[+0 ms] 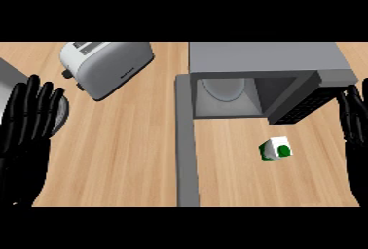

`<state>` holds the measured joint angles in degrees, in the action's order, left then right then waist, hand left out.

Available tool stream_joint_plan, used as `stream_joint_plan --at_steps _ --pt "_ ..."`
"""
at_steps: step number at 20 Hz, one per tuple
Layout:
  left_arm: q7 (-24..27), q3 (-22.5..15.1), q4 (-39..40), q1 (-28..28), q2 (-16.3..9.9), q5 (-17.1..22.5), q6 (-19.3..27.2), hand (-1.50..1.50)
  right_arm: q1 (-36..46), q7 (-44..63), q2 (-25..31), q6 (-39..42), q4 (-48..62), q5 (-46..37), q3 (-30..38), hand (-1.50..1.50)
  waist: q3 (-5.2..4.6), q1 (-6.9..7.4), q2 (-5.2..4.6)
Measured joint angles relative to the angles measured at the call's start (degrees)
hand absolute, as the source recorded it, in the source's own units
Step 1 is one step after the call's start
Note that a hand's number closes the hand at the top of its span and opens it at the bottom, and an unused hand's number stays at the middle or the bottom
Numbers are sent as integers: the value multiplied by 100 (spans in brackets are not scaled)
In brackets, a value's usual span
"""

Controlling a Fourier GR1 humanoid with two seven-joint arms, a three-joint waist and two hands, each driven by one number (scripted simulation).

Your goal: Pick up the milk, place it into the microwave and close the microwave

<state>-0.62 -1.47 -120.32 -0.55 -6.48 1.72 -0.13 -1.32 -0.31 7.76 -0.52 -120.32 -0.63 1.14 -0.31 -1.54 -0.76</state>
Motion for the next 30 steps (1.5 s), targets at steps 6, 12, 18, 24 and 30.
stream_joint_plan --at_steps 6,12,18,24,30 --pt "6 208 296 -29 -10 173 -159 -150 -529 16 -31 118 -487 90 184 -150 23 99 63" --pt "-156 362 333 442 422 1015 -150 -150 -1161 259 -116 406 -606 477 61 -150 28 132 80" --pt "53 355 86 1235 551 1347 -438 -150 -1820 -288 -245 727 -380 503 90 -150 30 147 86" --pt "575 120 -18 1967 616 1349 -675 -150 -1976 -747 -368 832 168 388 187 -150 31 163 85" --pt "1058 7 102 2379 630 1286 -922 -150 -1757 -1376 -470 947 1218 391 354 -150 32 173 82"
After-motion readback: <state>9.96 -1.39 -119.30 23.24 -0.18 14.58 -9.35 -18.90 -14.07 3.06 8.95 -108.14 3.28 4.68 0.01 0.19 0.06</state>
